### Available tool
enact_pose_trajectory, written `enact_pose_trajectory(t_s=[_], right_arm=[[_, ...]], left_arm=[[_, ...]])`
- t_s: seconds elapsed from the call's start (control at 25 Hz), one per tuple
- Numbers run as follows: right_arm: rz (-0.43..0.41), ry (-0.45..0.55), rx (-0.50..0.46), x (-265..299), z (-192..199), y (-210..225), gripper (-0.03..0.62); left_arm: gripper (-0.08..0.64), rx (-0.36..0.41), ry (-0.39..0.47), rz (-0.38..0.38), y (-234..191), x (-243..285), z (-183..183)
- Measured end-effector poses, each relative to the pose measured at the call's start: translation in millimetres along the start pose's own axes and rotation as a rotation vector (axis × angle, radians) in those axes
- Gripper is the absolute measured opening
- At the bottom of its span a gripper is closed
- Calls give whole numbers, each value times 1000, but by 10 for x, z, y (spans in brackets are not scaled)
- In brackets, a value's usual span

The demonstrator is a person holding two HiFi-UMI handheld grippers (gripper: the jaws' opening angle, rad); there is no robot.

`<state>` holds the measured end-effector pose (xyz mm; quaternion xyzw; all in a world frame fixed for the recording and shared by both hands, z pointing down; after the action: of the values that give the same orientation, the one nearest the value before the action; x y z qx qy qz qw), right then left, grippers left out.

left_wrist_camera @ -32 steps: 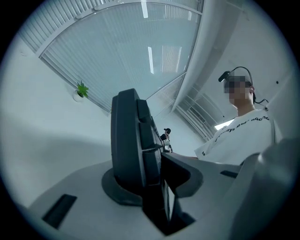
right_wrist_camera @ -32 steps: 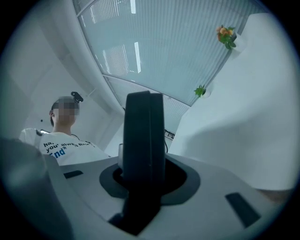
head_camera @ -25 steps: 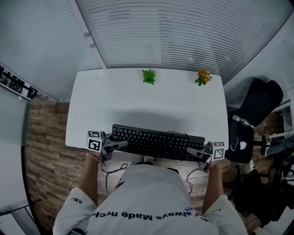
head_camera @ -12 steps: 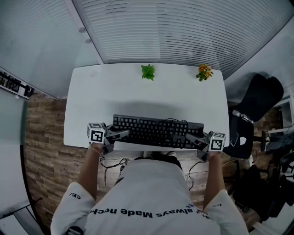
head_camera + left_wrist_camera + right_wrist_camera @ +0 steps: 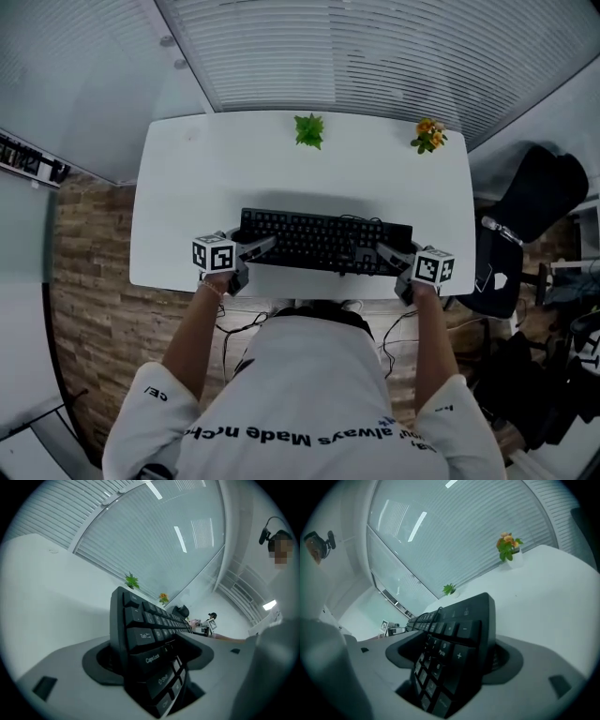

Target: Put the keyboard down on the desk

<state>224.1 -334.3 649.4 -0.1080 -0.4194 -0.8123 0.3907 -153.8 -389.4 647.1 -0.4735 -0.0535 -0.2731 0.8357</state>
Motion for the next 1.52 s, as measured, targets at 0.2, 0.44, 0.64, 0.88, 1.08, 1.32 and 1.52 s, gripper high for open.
enact_pose_trajectory(t_s=[0.2, 0.44, 0.64, 0.88, 1.08, 1.32, 1.52], right_arm=[[112, -8, 32, 194, 52, 214, 418], [224, -65, 26, 439, 17, 476, 445], [260, -77, 23, 483, 34, 513, 456], [362, -80, -27, 508, 37, 557, 473], [497, -97, -130, 532, 21, 567, 482], [550, -82, -201, 547, -15, 530, 482], [544, -10, -261, 435, -45, 527, 394]], left_arm=[[370, 4, 21, -141, -255, 129, 19], [379, 3, -5, -266, -493, 259, 69], [388, -9, 6, -282, -493, 303, 151], [407, 62, 0, -408, -491, 325, 124], [417, 106, 18, -518, -485, 321, 119], [416, 191, 3, -617, -473, 353, 165], [416, 233, 61, -642, -406, 208, 38]])
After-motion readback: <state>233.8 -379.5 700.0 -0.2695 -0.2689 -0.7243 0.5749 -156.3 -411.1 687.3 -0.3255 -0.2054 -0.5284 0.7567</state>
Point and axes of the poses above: the fingertips, and each gripper's own axes: x forward along the fingers, y to its right, z out of its underside, the point moved 5 cm from there along -x, backward along the fingers, and after that the axes turned 6 degrees about -x, right-handed, at the moved point
